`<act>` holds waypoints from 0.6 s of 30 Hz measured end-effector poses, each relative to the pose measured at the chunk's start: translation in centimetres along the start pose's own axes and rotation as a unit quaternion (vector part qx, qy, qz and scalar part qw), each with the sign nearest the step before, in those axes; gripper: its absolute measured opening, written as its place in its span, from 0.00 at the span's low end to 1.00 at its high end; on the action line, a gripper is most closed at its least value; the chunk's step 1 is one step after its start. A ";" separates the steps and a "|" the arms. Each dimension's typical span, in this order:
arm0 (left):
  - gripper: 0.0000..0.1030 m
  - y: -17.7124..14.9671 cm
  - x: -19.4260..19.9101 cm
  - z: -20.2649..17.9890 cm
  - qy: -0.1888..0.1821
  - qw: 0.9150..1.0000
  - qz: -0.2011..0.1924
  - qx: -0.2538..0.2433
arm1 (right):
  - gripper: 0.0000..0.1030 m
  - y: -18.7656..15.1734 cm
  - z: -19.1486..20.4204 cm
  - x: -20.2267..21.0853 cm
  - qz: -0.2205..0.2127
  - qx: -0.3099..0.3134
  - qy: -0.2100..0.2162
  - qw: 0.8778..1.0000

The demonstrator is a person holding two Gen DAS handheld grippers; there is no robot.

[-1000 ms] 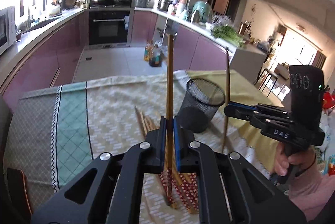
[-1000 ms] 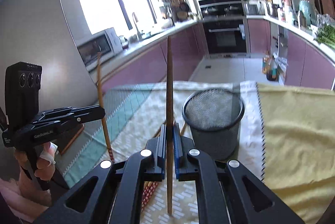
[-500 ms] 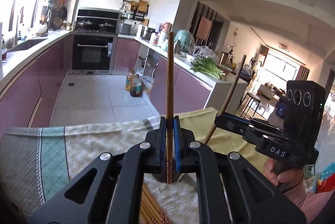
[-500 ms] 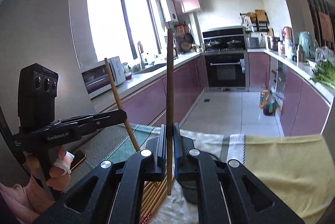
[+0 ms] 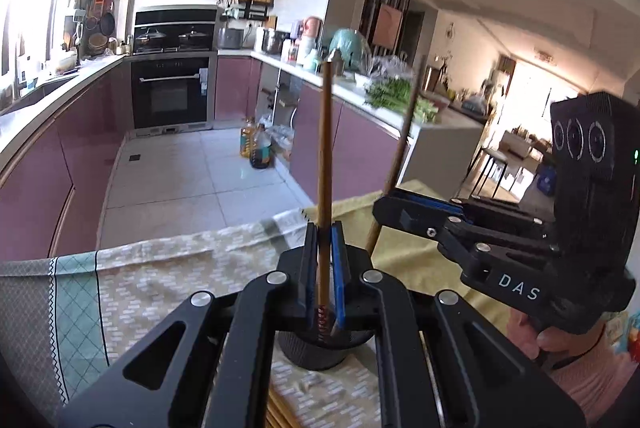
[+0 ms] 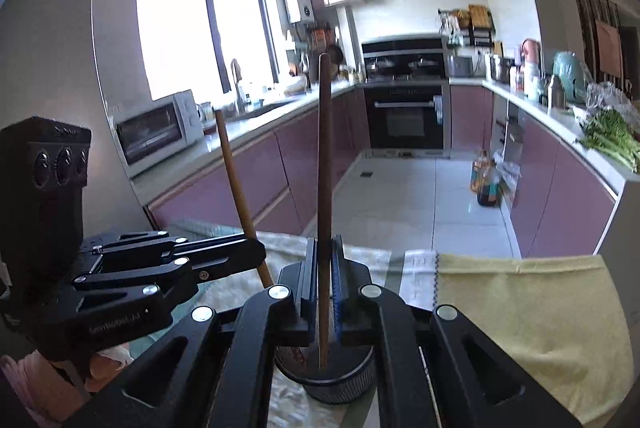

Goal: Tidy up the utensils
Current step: 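Lift the chopsticks upright with both tools and lower them into the black mesh holder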

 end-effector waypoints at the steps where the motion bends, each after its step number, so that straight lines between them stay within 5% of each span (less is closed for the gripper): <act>1: 0.07 -0.5 -0.6 -0.1 0.002 1.000 0.010 -0.003 | 0.05 -0.3 0.1 -0.5 0.009 0.001 -0.002 1.000; 7: 0.07 -3.0 -3.5 0.8 0.010 0.999 0.042 -0.011 | 0.05 -1.6 -0.1 -3.0 0.061 -0.006 0.007 0.998; 18: 0.15 -2.7 -5.6 2.8 0.016 0.998 0.058 -0.001 | 0.07 -2.0 -0.2 -4.6 0.072 -0.027 -0.005 0.997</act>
Point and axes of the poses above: each gripper's, at about its wrist camera, not at the fingertips, and x roughly against the way its jaws point, z to its left, y to its top, the point moved 4 cm from there along -x, roughly the way its jaws point, and after that the axes turned 7 degrees about x, right-handed, at the moved point
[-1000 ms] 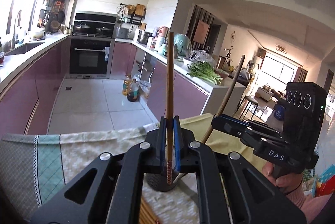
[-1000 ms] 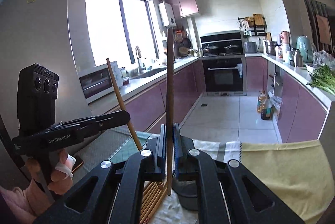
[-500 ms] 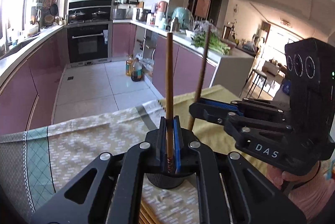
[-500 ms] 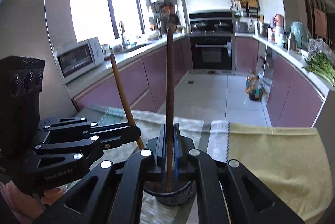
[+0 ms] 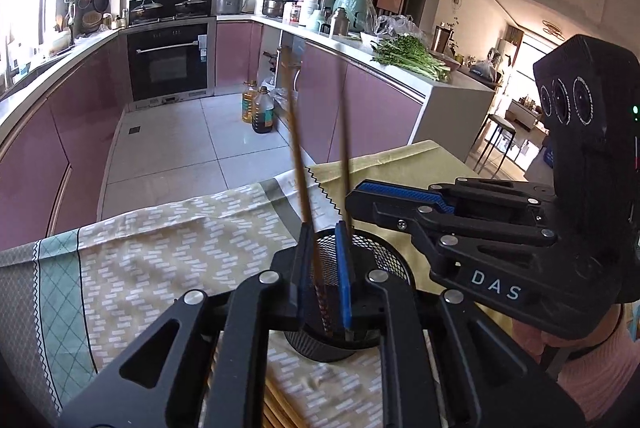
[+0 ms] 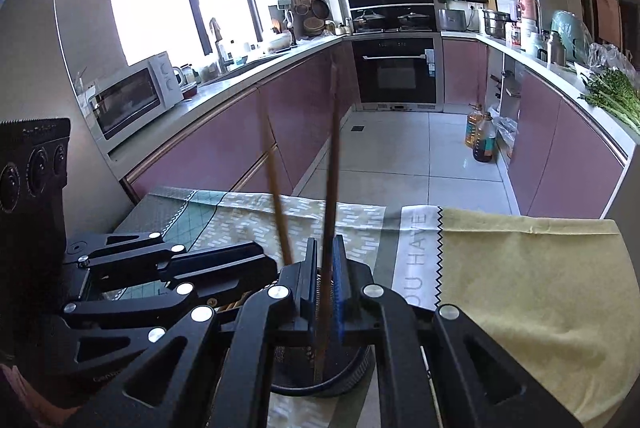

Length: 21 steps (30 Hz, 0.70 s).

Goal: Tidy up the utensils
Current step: 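Open both tools to release the chopsticks and withdraw from the holder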

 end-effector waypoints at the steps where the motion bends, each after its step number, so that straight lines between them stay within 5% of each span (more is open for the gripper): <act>1: 0.18 -0.1 0.2 0.1 0.005 1.000 -0.004 0.000 | 0.08 0.0 0.0 0.0 -0.002 -0.002 -0.001 1.000; 4: 0.26 -0.2 1.8 0.9 0.017 1.000 -0.025 0.005 | 0.23 -0.2 -0.2 0.8 -0.016 -0.010 -0.008 1.000; 11: 0.42 -2.1 7.2 4.1 0.038 0.997 -0.063 0.019 | 0.31 -1.3 1.2 4.8 -0.060 0.002 0.009 0.998; 16: 0.43 -5.0 8.7 6.7 0.059 0.997 -0.039 0.023 | 0.35 -3.5 4.4 6.1 -0.053 0.035 0.054 0.996; 21: 0.43 -9.2 7.9 8.8 0.079 0.996 0.011 0.033 | 0.36 -6.6 7.0 3.9 -0.001 0.042 0.091 0.995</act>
Point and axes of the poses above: each gripper's, at about its wrist camera, not at the fingertips, and x roughly against the way its jaws point, z to its left, y to its top, the point moved 4 cm from there along -x, roughly the way its jaws point, and after that the axes turned 7 degrees about x, right-handed, at the moved point
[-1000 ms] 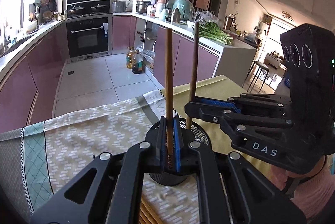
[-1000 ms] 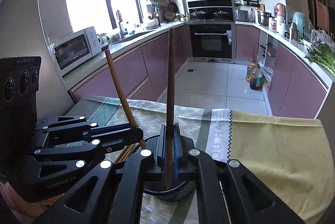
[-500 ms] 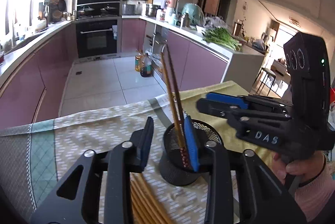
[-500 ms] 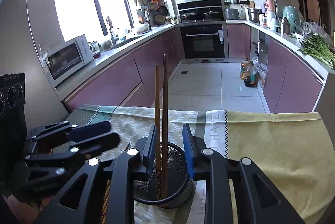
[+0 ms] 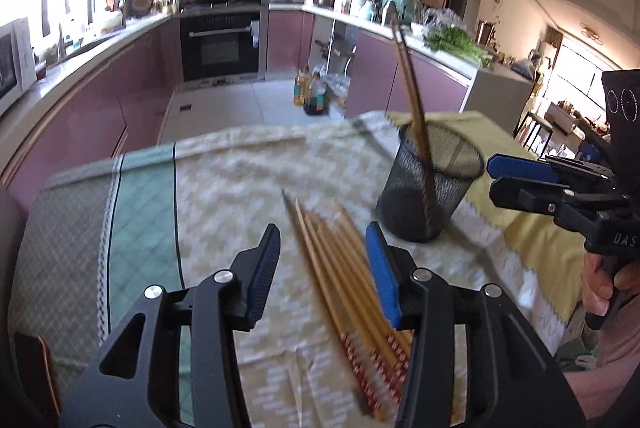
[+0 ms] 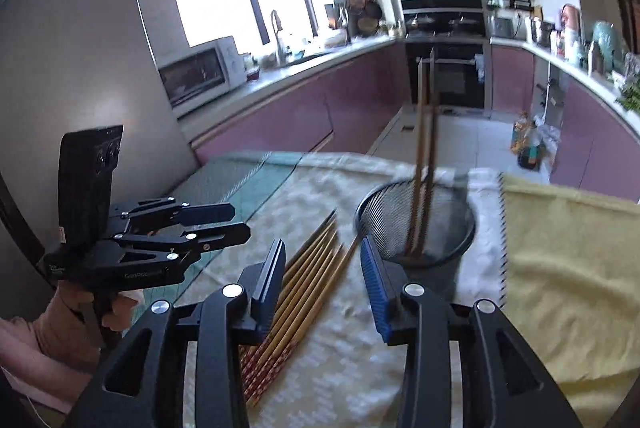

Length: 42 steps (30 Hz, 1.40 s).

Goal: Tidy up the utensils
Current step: 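Open both tools to release the chopsticks and withdraw from the holder, then close the left tool on a chopstick while the right tool grasps another chopstick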

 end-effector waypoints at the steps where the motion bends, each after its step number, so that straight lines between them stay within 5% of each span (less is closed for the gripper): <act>1: 0.43 -0.8 -0.4 0.4 0.005 1.000 0.010 0.001 | 0.36 -0.7 0.3 -0.8 0.013 -0.005 0.007 1.000; 7: 0.39 -4.3 -3.0 1.3 0.014 0.998 0.057 0.009 | 0.36 -3.9 0.9 -4.7 0.069 -0.033 0.016 0.997; 16: 0.32 -5.6 -4.6 1.2 0.016 0.996 0.085 0.016 | 0.32 -5.8 1.4 -6.5 0.095 -0.047 0.002 0.994; 42: 0.34 -6.2 -5.0 1.3 0.031 0.995 0.095 0.003 | 0.24 -6.5 0.5 -7.3 0.128 -0.037 -0.042 0.990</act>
Point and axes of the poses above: each gripper's, at about its wrist camera, not at the fingertips, and x roughly against the way its jaws point, z to its left, y to its top, the point moved 4 cm from there along -x, roughly the way its jaws point, and after that the axes turned 7 degrees about x, right-handed, at the moved point
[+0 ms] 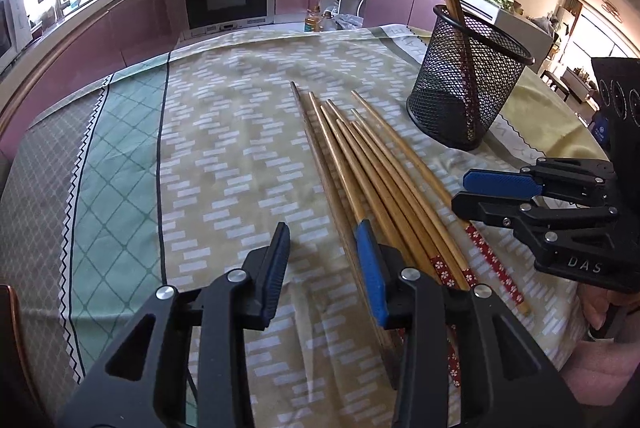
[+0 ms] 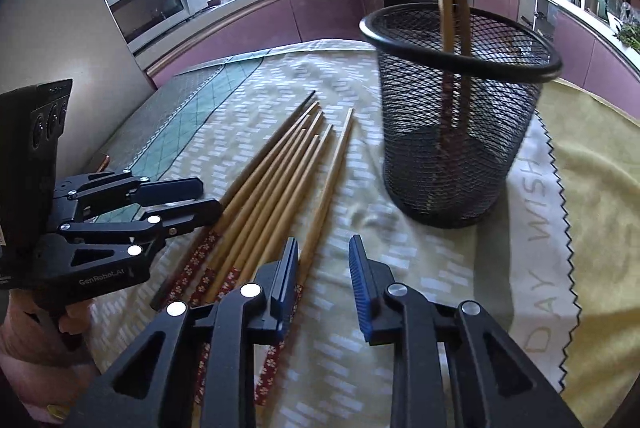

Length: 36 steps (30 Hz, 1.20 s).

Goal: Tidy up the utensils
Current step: 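Close the left tool on a chopstick while the right tool grasps another chopstick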

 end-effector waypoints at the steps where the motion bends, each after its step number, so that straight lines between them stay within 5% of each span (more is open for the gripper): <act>1: 0.34 0.0 0.0 0.0 0.000 1.000 0.001 0.000 | 0.24 0.0 -0.1 0.0 0.000 0.000 -0.001 1.000; 13: 0.31 2.0 -1.7 -0.1 0.010 1.000 0.013 -0.007 | 0.24 1.2 0.2 -1.5 -0.001 0.016 -0.030 0.999; 18: 0.21 2.8 -2.4 -0.2 0.010 1.000 0.015 -0.005 | 0.16 1.6 0.0 -1.9 -0.005 0.009 -0.033 0.999; 21: 0.11 2.9 -2.6 -0.2 0.007 1.000 0.014 0.006 | 0.06 1.6 -0.6 -1.8 -0.008 -0.009 -0.028 1.000; 28: 0.08 2.4 -1.5 0.6 -0.009 0.999 -0.002 0.045 | 0.05 1.1 -1.1 -0.7 -0.025 -0.031 -0.001 0.999; 36: 0.08 0.2 0.2 -0.4 -0.029 0.999 0.007 0.021 | 0.05 0.8 0.9 0.5 -0.029 0.014 0.038 0.999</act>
Point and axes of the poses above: each gripper's, at about its wrist camera, not at the fingertips, and x roughly against the way its jaws point, z to its left, y to its top, the point moved 4 cm from there along -x, roughly the way its jaws point, and after that the axes turned 7 degrees about x, right-handed, at the moved point
